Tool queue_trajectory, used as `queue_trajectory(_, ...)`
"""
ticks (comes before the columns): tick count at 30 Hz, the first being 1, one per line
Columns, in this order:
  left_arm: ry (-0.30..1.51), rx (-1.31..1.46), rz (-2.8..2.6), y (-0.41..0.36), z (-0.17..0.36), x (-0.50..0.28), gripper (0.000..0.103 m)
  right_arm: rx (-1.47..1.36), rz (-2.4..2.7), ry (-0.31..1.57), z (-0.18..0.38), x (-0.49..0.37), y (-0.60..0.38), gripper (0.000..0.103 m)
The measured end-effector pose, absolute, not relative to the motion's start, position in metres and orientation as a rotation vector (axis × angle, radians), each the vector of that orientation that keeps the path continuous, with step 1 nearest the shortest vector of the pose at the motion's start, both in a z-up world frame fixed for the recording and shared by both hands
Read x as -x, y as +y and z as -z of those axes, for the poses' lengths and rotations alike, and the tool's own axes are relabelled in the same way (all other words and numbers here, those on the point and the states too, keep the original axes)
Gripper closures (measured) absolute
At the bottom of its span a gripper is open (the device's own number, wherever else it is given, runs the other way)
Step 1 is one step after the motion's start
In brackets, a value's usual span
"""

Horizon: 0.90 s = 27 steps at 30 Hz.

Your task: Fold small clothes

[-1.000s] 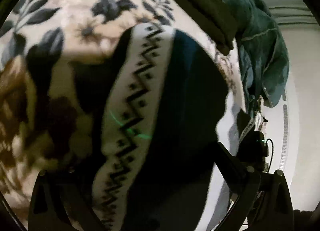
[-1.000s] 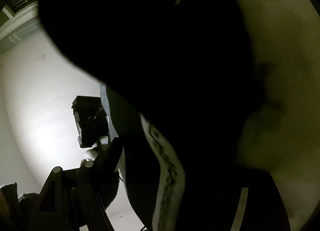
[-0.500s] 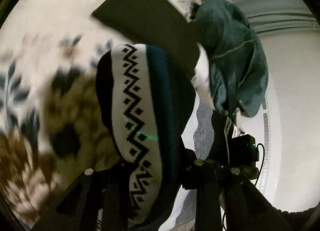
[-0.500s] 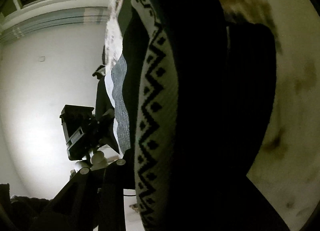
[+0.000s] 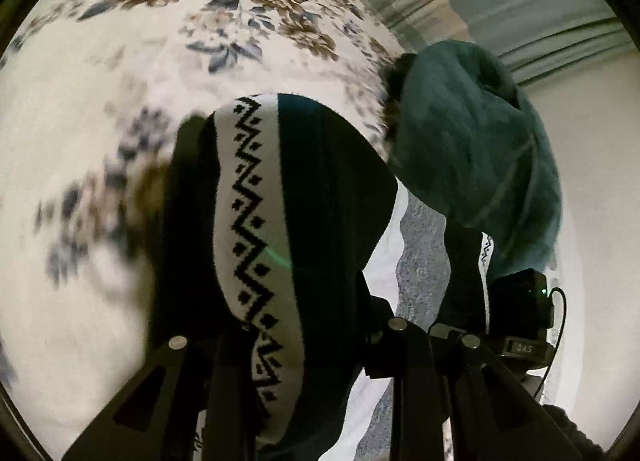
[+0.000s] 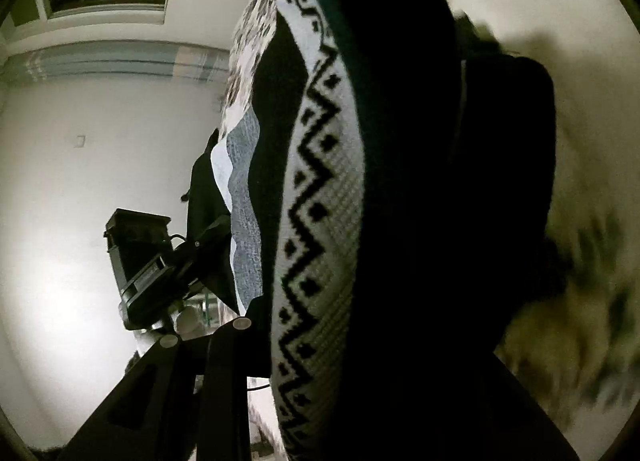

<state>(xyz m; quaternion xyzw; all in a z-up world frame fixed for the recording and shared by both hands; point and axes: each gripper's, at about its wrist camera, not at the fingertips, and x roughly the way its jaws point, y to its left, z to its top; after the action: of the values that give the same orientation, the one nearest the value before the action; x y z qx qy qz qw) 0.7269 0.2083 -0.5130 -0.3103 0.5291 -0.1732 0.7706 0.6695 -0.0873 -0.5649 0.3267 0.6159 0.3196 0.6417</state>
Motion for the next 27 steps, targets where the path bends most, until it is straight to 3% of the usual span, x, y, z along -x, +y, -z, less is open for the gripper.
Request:
queue_trajectory(9,1.261,0.664,0.347,0.224,0.558,-0.772,0.076,-0.710,-0.681,1.491,0.600,-0.699,-0.078,0.070)
queue_trajectory(12,1.266,0.677,0.321,0.226,0.551,-0.769,0.075,-0.643,-0.615,1.504,0.587,-0.688,-0.086,0.058)
queue_trajectory(13,1.262,0.657,0.302,0.225,0.546,-0.766,0.073,-0.617,-0.587,1.503,0.585,-0.693,-0.091,0.049)
queue_trajectory(15,1.254,0.572,0.249,0.221,0.535,-0.761,0.063,-0.503,-0.529,1.477,0.574,-0.709,-0.105,0.047)
queue_trajectory(16,1.247,0.511,0.214,0.218,0.528,-0.754,0.057,-0.430,-0.486,1.461,0.564,-0.704,-0.107,0.037)
queue_trajectory(17,1.238,0.449,0.171,0.213,0.521,-0.747,0.036,-0.356,-0.433,1.446,0.557,-0.710,-0.121,0.027)
queue_trajectory(19,1.212,0.366,0.114,0.205,0.509,-0.733,0.011,-0.243,-0.350,1.408,0.541,-0.695,-0.123,0.017)
queue_trajectory(22,1.189,0.250,0.028,0.189,0.494,-0.711,0.011,-0.077,-0.194,1.349,0.513,-0.690,-0.124,0.002)
queue_trajectory(24,1.175,0.214,-0.010,0.180,0.486,-0.696,0.002,0.010,-0.096,1.299,0.492,-0.686,-0.115,0.000)
queue_trajectory(27,1.148,0.174,-0.061,0.165,0.473,-0.674,0.001,0.111,0.004,1.222,0.477,-0.676,-0.085,0.000)
